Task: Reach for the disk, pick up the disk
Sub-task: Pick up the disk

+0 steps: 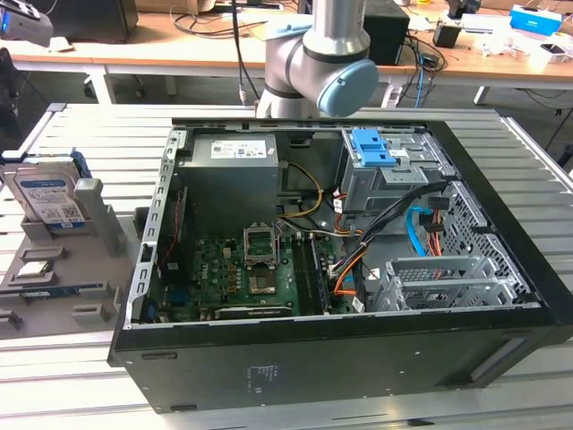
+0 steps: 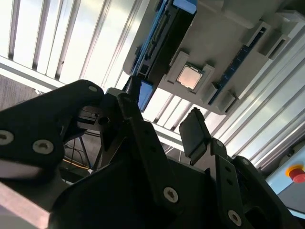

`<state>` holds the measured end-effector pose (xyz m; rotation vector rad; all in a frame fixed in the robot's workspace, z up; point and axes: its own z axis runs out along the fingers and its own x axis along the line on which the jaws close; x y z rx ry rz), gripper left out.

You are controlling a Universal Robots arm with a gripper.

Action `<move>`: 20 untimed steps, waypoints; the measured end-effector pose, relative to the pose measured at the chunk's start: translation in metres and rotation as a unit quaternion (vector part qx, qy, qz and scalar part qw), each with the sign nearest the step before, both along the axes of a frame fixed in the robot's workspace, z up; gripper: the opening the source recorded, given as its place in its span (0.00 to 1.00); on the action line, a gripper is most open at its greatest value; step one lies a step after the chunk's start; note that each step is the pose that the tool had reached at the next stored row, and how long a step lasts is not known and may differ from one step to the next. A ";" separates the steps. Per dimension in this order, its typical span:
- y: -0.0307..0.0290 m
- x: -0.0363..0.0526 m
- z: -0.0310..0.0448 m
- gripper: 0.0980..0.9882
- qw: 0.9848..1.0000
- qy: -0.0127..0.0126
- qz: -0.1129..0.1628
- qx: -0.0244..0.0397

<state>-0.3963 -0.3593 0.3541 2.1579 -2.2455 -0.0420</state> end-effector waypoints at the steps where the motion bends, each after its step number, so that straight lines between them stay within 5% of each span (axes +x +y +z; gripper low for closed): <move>1: 0.0021 0.0000 0.0000 0.56 1.000 0.000 0.000 0.000; 7: 0.0059 0.0000 -0.0022 0.56 1.000 0.000 0.000 0.000; 15: 0.0084 -0.0001 -0.0194 0.56 1.000 0.000 0.001 0.000; 20: 0.0162 -0.0042 -0.0321 0.56 1.000 0.000 0.014 0.000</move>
